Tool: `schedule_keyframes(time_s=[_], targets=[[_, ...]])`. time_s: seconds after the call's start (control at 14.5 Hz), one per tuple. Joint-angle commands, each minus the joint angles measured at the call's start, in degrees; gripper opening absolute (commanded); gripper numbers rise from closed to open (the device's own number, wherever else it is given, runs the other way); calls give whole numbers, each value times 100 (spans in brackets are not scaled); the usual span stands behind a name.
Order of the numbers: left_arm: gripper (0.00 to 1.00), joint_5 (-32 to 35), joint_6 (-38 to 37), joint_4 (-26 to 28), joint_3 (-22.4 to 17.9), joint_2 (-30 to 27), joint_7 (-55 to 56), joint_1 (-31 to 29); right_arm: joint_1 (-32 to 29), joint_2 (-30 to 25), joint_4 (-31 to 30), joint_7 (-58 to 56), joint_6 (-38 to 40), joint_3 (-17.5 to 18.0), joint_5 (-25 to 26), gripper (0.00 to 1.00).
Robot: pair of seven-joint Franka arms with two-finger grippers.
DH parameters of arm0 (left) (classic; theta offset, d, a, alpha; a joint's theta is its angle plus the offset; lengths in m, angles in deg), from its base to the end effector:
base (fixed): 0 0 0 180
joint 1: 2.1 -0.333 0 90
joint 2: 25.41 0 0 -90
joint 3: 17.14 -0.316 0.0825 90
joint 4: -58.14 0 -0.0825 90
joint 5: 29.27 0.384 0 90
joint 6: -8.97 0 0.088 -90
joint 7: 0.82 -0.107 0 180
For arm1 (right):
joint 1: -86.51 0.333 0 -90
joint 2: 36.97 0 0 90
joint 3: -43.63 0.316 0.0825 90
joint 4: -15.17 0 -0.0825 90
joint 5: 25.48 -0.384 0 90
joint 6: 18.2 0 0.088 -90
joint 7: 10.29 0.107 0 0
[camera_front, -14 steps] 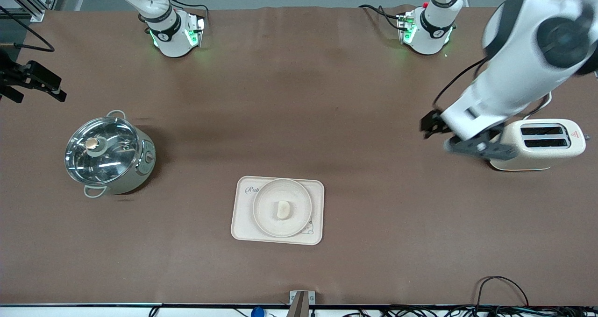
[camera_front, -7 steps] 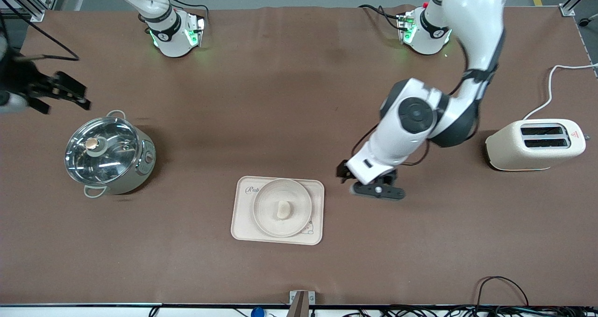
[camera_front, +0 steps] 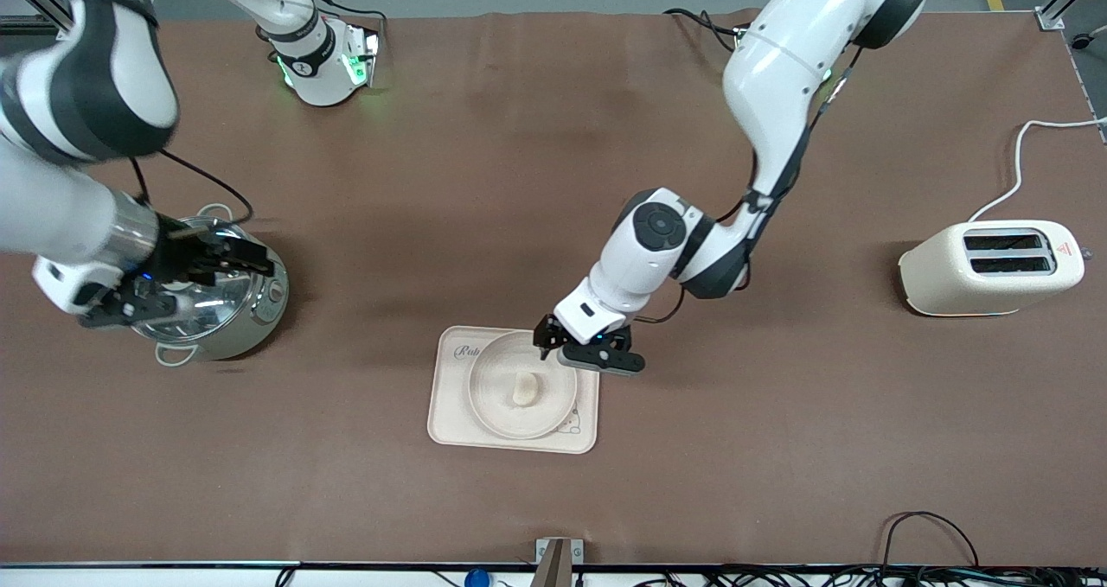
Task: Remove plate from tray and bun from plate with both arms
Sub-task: 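Move both grippers from rest toward the cream tray with the plate, then lower the right gripper to the plate rim while the left gripper hovers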
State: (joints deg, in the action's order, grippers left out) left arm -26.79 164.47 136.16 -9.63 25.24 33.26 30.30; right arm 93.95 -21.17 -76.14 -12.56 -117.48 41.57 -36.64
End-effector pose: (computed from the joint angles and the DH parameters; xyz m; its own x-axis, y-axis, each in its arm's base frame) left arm 0.6112 -0.4771 0.2422 0.9404 -0.0048 0.3401 -0.1173 -0.9430 0.3113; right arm 0.6251 0.0788 0.4641 0.9862 0.1006 -0.1316 0.0759 -0.9806 -0.1807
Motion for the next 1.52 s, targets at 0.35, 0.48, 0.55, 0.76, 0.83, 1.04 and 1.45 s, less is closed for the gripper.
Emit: schedule_keyframes(time_s=[0.35, 0.48, 0.55, 0.76, 0.83, 1.04, 1.45], targets=[[97, 7, -623, -577, -743, 8, 486, 513, 890, 582, 183, 1735, -785, -40, 393, 100], [97, 16, -1213, -559, -778, -362, 259, 172, 970, 643, 166, 2053, -812, -40, 430, 100], [97, 16, -1546, -507, -761, -633, 66, -22, 1031, 730, 183, 2211, -847, -32, 377, 100], [97, 7, -2399, -480, -743, -1056, -470, -479, 1224, 1256, 209, 2581, -1898, -23, 176, 100], [97, -2, -2602, -428, -743, -1180, -585, -620, 1312, 1493, 218, 2590, -2302, -23, -17, 100], [97, -2, -2832, -121, -734, -1487, -727, -902, 1515, 2083, 280, 2599, -3629, -14, -370, 100], [98, -11, -2859, 29, -734, -1541, -806, -964, 1901, 3199, 929, 2599, -4941, -5, -370, 99]])
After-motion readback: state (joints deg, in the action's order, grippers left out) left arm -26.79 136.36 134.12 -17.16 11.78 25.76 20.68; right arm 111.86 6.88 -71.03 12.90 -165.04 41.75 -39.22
